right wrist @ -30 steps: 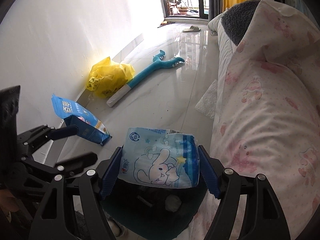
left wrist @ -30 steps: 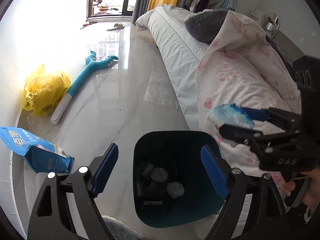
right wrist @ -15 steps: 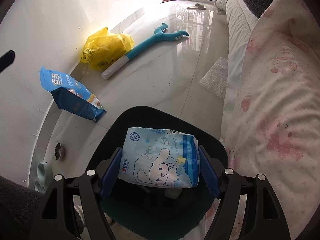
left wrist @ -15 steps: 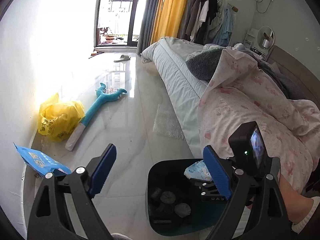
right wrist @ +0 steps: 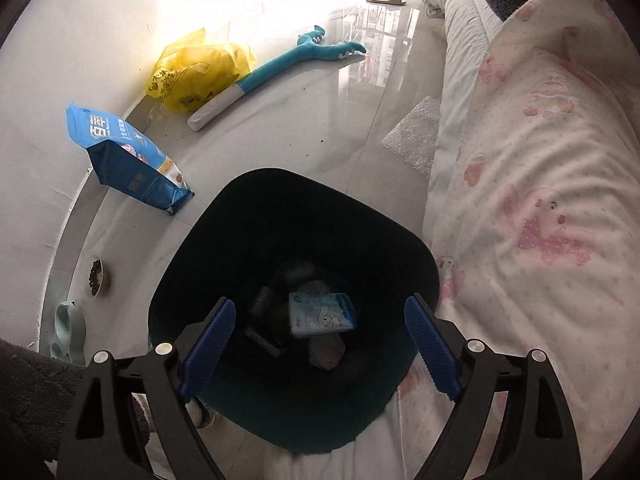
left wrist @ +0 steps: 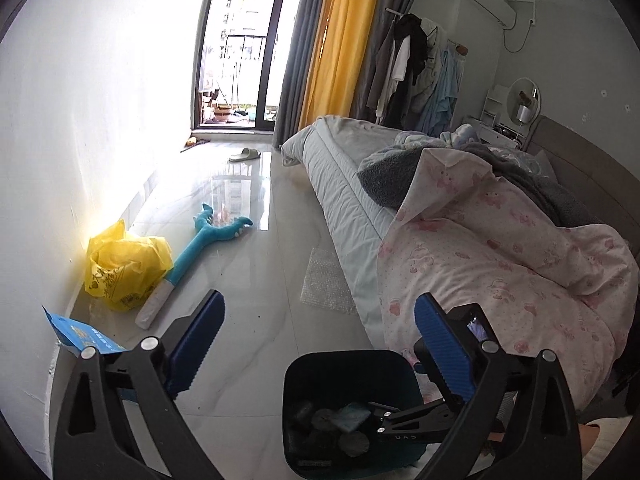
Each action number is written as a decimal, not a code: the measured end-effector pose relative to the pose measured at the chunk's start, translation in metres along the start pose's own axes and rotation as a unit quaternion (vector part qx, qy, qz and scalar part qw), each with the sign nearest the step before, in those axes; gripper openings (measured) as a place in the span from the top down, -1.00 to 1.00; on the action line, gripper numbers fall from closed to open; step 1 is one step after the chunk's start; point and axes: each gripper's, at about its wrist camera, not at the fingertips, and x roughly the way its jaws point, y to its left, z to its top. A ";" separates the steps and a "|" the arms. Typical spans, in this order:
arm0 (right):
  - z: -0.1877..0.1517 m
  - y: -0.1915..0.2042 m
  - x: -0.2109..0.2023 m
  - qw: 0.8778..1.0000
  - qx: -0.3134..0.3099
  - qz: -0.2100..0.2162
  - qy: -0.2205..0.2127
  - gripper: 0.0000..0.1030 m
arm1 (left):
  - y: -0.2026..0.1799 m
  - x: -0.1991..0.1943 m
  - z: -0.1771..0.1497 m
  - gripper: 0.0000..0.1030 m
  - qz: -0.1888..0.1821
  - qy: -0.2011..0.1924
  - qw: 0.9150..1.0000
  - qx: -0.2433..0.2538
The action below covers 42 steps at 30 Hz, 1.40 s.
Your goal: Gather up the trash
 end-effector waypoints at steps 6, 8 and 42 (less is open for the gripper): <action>-0.029 -0.022 -0.057 0.997 0.050 0.005 -0.061 -0.78 | -0.032 -0.018 0.004 -0.90 -0.005 -0.025 1.000 0.007; -0.044 -0.028 -0.081 0.994 0.058 0.006 -0.090 -0.82 | -0.044 -0.024 0.002 -0.90 -0.003 -0.031 0.999 0.011; -0.311 -0.138 -0.344 0.898 0.184 -0.139 -0.375 -0.93 | -0.173 -0.104 -0.090 -0.94 -0.020 -0.060 0.993 0.099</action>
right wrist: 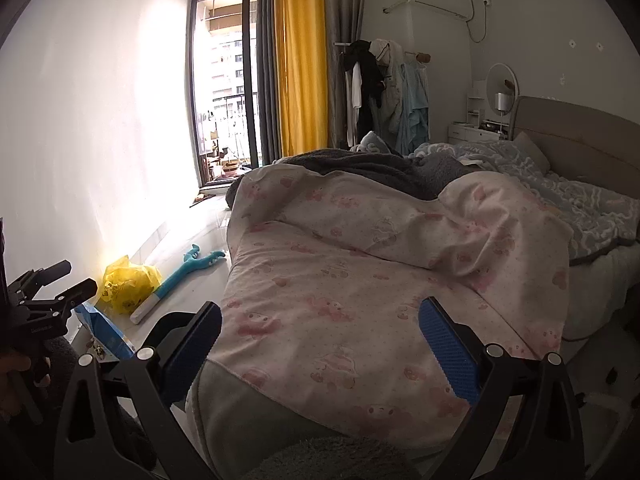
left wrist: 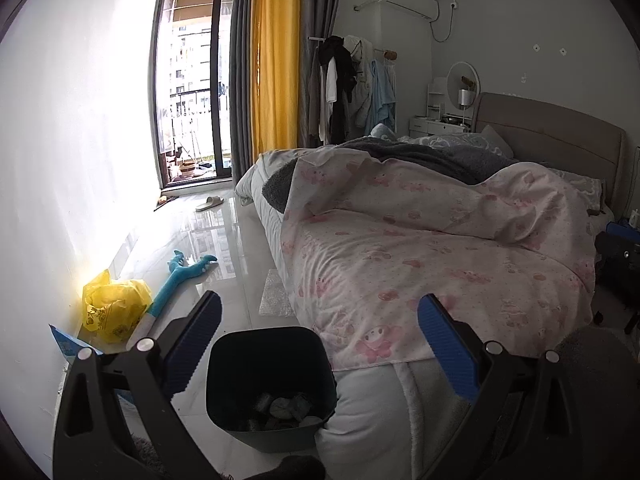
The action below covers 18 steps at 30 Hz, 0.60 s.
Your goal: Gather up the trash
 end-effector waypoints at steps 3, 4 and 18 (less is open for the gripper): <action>-0.003 -0.008 0.001 1.000 0.024 0.017 -0.003 -0.93 | -0.007 0.002 -0.006 -0.94 0.001 0.010 1.000 -0.009; -0.003 -0.006 0.002 1.000 0.023 0.020 -0.002 -0.94 | -0.010 0.002 -0.005 -0.94 -0.001 0.007 1.000 -0.005; -0.006 0.035 0.005 0.997 -0.059 0.047 0.014 -0.93 | 0.002 0.007 -0.007 -0.94 0.005 0.013 0.999 -0.029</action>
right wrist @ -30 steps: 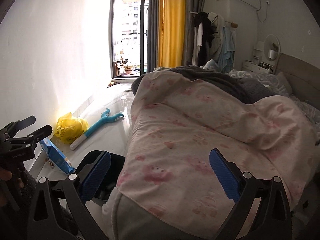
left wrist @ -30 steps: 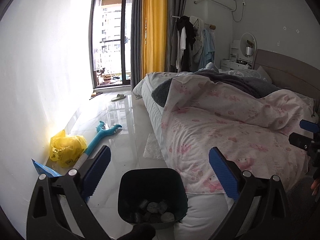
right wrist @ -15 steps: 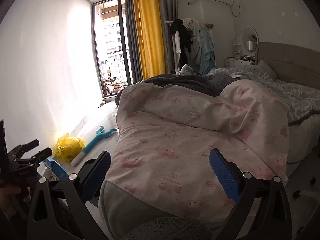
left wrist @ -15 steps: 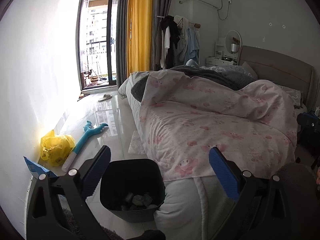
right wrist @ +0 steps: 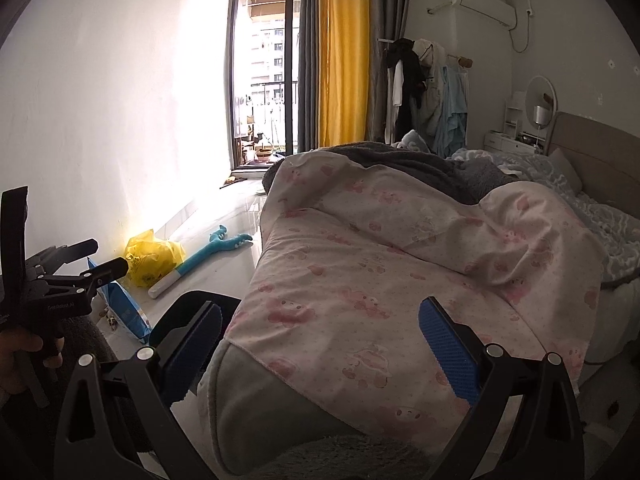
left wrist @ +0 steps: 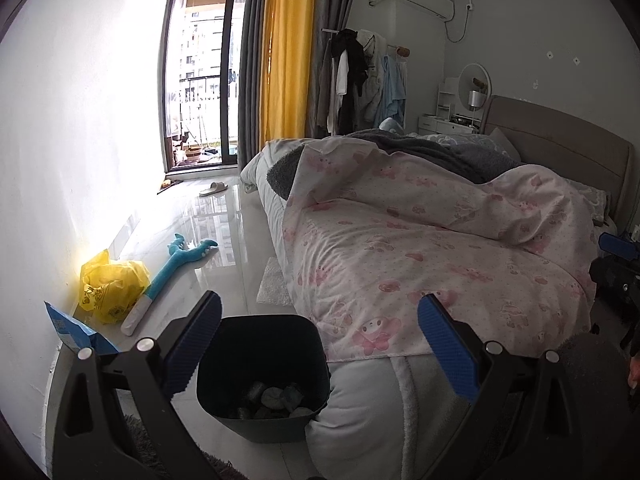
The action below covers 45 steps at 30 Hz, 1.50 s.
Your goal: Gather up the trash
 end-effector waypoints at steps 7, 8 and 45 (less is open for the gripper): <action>0.000 -0.002 0.000 1.000 0.011 0.005 -0.001 -0.93 | 0.004 -0.001 0.000 -0.94 -0.002 0.000 1.000 -0.003; 0.001 -0.001 0.001 1.000 0.011 0.005 -0.001 -0.93 | 0.003 -0.001 0.000 -0.94 -0.001 0.000 1.000 -0.003; 0.002 0.007 0.007 1.000 0.011 0.014 0.003 -0.93 | 0.010 -0.003 -0.003 -0.94 0.001 0.002 1.000 -0.001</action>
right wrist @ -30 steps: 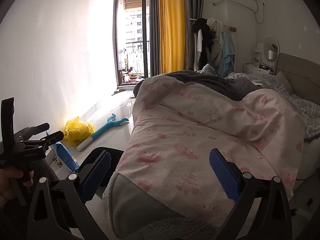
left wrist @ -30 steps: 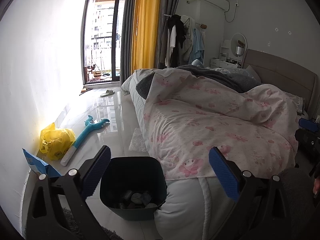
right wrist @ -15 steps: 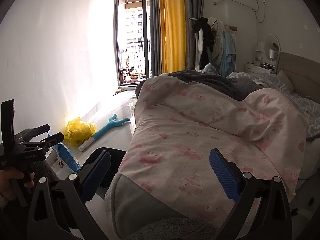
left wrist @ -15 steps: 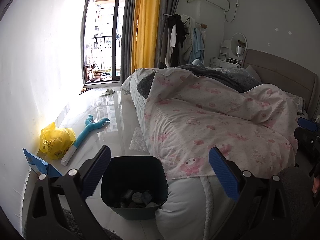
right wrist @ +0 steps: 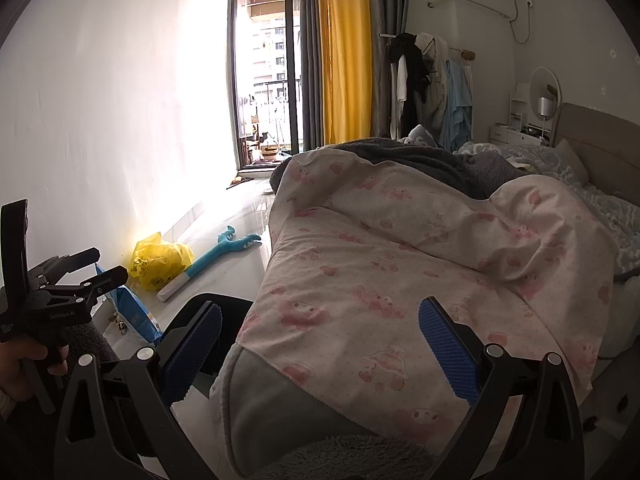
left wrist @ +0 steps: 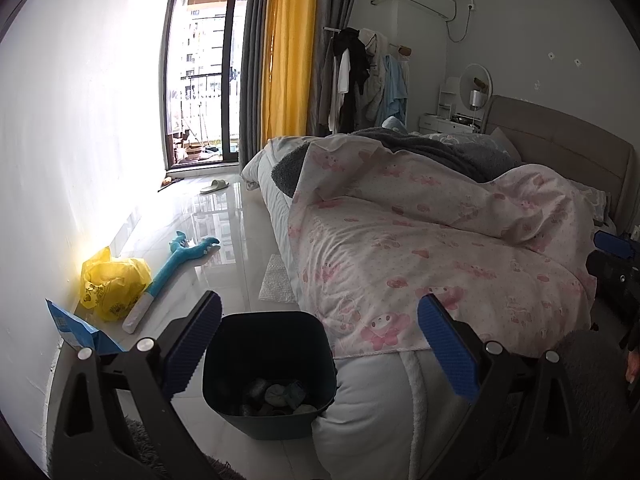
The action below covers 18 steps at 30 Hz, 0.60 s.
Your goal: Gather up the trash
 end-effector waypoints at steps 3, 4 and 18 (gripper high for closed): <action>0.000 0.001 0.000 1.000 0.001 0.000 0.000 -0.93 | 0.000 0.000 0.000 -0.94 0.000 0.000 1.000 0.000; 0.000 0.001 0.000 1.000 0.001 0.000 0.000 -0.93 | 0.000 0.000 0.000 -0.94 0.000 0.000 1.000 0.000; 0.000 0.001 0.000 1.000 0.001 0.000 0.001 -0.93 | -0.001 0.000 -0.001 -0.94 -0.001 0.000 1.000 0.000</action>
